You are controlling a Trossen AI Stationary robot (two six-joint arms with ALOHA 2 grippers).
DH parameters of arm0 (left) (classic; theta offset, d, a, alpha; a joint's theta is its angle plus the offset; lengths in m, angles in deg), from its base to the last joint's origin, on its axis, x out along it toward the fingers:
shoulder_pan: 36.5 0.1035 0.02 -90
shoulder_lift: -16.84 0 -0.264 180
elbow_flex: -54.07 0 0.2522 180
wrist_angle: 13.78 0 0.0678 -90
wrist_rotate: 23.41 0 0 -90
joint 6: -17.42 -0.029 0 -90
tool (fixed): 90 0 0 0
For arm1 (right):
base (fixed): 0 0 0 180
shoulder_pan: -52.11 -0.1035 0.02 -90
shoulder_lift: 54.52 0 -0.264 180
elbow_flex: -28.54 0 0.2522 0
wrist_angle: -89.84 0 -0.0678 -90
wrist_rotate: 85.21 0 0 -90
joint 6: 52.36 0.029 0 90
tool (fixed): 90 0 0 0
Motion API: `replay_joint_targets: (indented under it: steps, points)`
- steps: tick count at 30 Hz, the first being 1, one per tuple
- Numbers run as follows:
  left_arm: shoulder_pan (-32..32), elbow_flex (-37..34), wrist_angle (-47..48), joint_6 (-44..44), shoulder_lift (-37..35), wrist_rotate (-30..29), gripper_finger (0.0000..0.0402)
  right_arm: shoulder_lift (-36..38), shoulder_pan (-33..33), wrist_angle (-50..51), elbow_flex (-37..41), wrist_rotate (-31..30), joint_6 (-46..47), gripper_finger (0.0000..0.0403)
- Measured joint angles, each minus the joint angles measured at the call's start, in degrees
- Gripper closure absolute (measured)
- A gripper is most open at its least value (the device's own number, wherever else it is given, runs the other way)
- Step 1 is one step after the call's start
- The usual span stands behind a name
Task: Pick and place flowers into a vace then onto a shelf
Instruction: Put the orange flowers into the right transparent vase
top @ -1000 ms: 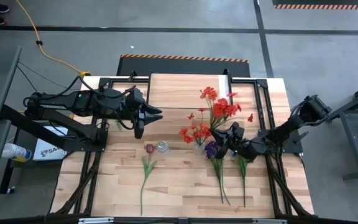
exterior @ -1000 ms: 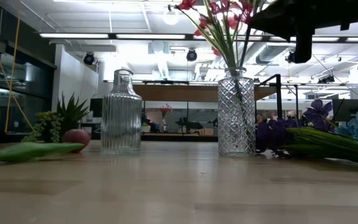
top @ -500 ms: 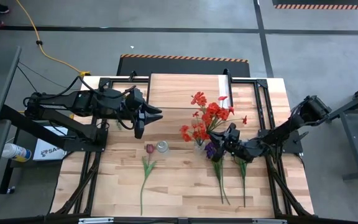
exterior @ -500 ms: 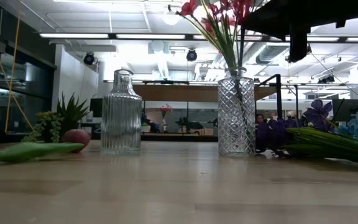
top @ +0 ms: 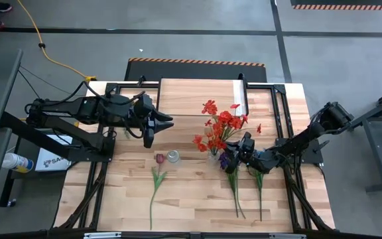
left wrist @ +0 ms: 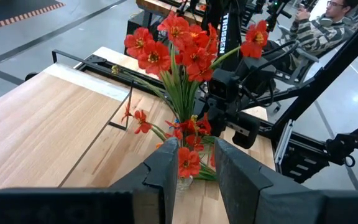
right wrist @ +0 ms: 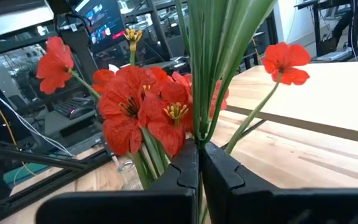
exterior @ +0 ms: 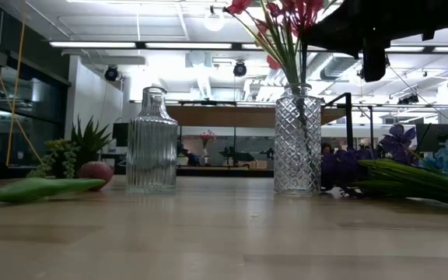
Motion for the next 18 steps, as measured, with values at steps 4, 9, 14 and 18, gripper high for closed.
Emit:
replay_joint_targets:
  steps: [4,9,14,18]
  points:
    - [0.0,0.0,0.0,-1.1,0.0,0.0,0.0263,0.0,0.0,0.1,0.0,1.4,0.1,0.0403]
    - [0.0,0.0,0.0,-1.1,0.0,0.0,0.0263,0.0,0.0,2.2,0.0,2.3,2.5,0.0400]
    - [0.0,0.0,0.0,-1.1,0.0,0.0,0.0263,0.0,0.0,4.8,0.1,2.2,6.4,0.0382]
    - [0.0,0.0,0.0,-1.1,0.0,0.0,0.0263,0.0,0.0,4.8,0.1,3.8,6.4,0.0362]
